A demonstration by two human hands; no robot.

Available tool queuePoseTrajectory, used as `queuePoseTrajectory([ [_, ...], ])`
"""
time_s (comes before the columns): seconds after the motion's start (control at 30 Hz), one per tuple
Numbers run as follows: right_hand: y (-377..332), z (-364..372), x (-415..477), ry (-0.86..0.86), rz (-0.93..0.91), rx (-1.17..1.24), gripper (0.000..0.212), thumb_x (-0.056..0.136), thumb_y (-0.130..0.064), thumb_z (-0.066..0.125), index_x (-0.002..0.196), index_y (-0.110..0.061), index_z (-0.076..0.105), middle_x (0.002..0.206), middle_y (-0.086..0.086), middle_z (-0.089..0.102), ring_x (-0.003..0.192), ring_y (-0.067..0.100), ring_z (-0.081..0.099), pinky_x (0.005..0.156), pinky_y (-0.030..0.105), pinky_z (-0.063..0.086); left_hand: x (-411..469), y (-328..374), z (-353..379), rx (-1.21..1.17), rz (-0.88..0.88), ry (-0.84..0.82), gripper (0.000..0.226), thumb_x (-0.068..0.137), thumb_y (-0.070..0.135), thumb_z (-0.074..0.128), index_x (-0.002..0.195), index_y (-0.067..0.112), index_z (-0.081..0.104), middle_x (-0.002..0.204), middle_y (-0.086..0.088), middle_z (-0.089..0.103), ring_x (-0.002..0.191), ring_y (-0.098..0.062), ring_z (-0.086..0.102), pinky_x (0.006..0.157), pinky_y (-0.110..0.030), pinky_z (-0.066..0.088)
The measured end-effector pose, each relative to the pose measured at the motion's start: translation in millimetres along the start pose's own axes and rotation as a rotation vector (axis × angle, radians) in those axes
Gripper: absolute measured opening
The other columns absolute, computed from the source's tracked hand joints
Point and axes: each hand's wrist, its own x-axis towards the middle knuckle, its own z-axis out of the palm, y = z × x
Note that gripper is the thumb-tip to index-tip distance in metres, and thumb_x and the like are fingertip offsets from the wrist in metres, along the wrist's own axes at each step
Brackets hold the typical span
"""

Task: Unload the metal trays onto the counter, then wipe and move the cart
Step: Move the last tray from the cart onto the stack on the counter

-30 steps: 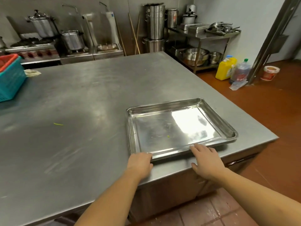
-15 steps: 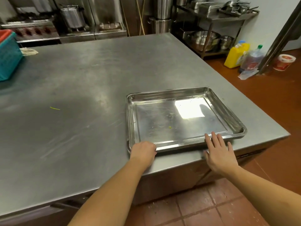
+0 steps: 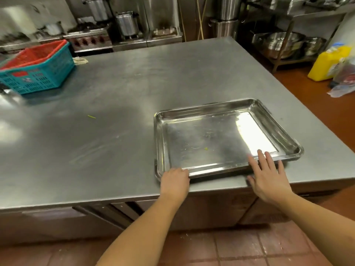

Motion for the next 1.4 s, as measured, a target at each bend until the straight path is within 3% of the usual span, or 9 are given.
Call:
queuePoseTrajectory([
  [0.2, 47.2, -9.2, 17.9, 0.002, -0.141, -0.055, 0.056, 0.099, -0.04, 0.032, 0.151, -0.025, 0.019, 0.158, 0.006, 0.021, 0.147, 0.025, 0.012, 0.115, 0.053, 0.008, -27.1, 52.2, 15.4, -0.064, -0.113, 0.014, 0.034, 0.098, 0.033, 0.043, 0.129, 0.02, 0.045, 0.125, 0.001, 0.047, 0.116, -0.022, 0.045, 0.096, -0.035, 0.035],
  [0.3, 62.0, -17.7, 33.0, 0.003, -0.175, -0.117, 0.04, 0.099, -0.04, 0.036, 0.137, -0.027, 0.041, 0.14, -0.005, 0.046, 0.136, 0.015, 0.037, 0.116, 0.048, 0.007, -21.4, 54.4, 10.3, -0.096, -0.01, 0.025, 0.03, 0.098, 0.024, 0.044, 0.127, 0.022, 0.051, 0.121, 0.001, 0.053, 0.11, -0.023, 0.051, 0.086, -0.033, 0.039],
  [0.4, 63.0, -28.6, 43.4, -0.028, -0.246, -0.209, 0.027, 0.098, -0.044, 0.039, 0.118, -0.029, 0.05, 0.12, -0.01, 0.058, 0.119, 0.012, 0.051, 0.11, 0.035, 0.022, -9.5, 52.0, -0.2, -0.007, 0.06, -0.055, 0.022, 0.098, 0.021, 0.042, 0.115, 0.019, 0.056, 0.106, -0.003, 0.06, 0.098, -0.028, 0.058, 0.068, -0.032, 0.037],
  [0.5, 58.6, -37.4, 47.2, -0.047, -0.313, -0.267, 0.029, 0.098, -0.048, 0.038, 0.111, -0.025, 0.052, 0.112, -0.007, 0.063, 0.105, 0.016, 0.059, 0.08, 0.027, 0.04, -4.7, 48.7, -4.6, 0.045, 0.052, -0.111, 0.02, 0.098, 0.019, 0.044, 0.114, 0.02, 0.056, 0.108, -0.003, 0.061, 0.097, -0.03, 0.059, 0.063, -0.032, 0.034],
  [0.6, 45.3, -45.1, 56.8, -0.094, -0.348, -0.326, 0.034, 0.099, -0.05, 0.035, 0.113, -0.024, 0.052, 0.108, -0.004, 0.066, 0.1, 0.018, 0.064, 0.068, 0.029, 0.04, 6.4, 41.2, -7.8, 0.082, -0.004, -0.133, 0.023, 0.095, 0.009, 0.047, 0.113, 0.019, 0.056, 0.108, -0.005, 0.061, 0.095, -0.032, 0.06, 0.063, -0.032, 0.034],
  [1.0, -2.8, -27.9, 98.3, -0.03, -0.241, -0.324, 0.038, 0.099, -0.05, 0.033, 0.116, -0.019, 0.048, 0.111, -0.005, 0.066, 0.101, 0.018, 0.066, 0.074, 0.028, 0.046, 88.9, -14.1, -15.5, 0.138, 0.005, -0.113, 0.04, 0.089, -0.005, 0.04, 0.12, 0.015, 0.055, 0.114, -0.008, 0.061, 0.103, -0.029, 0.059, 0.07, -0.032, 0.035],
  [1.2, 4.4, -27.3, 124.2, 0.002, -0.202, -0.317, 0.036, 0.1, -0.049, 0.032, 0.113, -0.017, 0.043, 0.111, -0.004, 0.063, 0.101, 0.018, 0.065, 0.067, 0.029, 0.038, 112.1, -8.9, -12.0, 0.139, -0.002, -0.059, 0.042, 0.083, -0.007, 0.045, 0.117, 0.016, 0.055, 0.111, -0.006, 0.063, 0.104, -0.028, 0.059, 0.076, -0.031, 0.033],
  [1.3, 8.5, -22.6, 130.2, 0.035, -0.21, -0.367, 0.036, 0.1, -0.046, 0.032, 0.116, -0.015, 0.04, 0.109, -0.003, 0.062, 0.096, 0.019, 0.066, 0.065, 0.029, 0.038, 113.9, -2.9, -3.9, 0.093, -0.05, -0.032, 0.04, 0.082, -0.004, 0.045, 0.115, 0.017, 0.055, 0.11, -0.005, 0.063, 0.105, -0.028, 0.058, 0.088, -0.033, 0.036],
  [1.4, 12.9, -21.1, 132.2, 0.067, -0.196, -0.368, 0.028, 0.098, -0.029, 0.037, 0.12, -0.012, 0.036, 0.111, 0.002, 0.061, 0.097, 0.023, 0.063, 0.074, 0.031, 0.044, 109.3, 7.5, 11.9, 0.037, -0.126, 0.039, 0.041, 0.088, 0.007, 0.044, 0.127, 0.018, 0.047, 0.123, -0.004, 0.057, 0.118, -0.026, 0.048, 0.106, -0.036, 0.026],
])
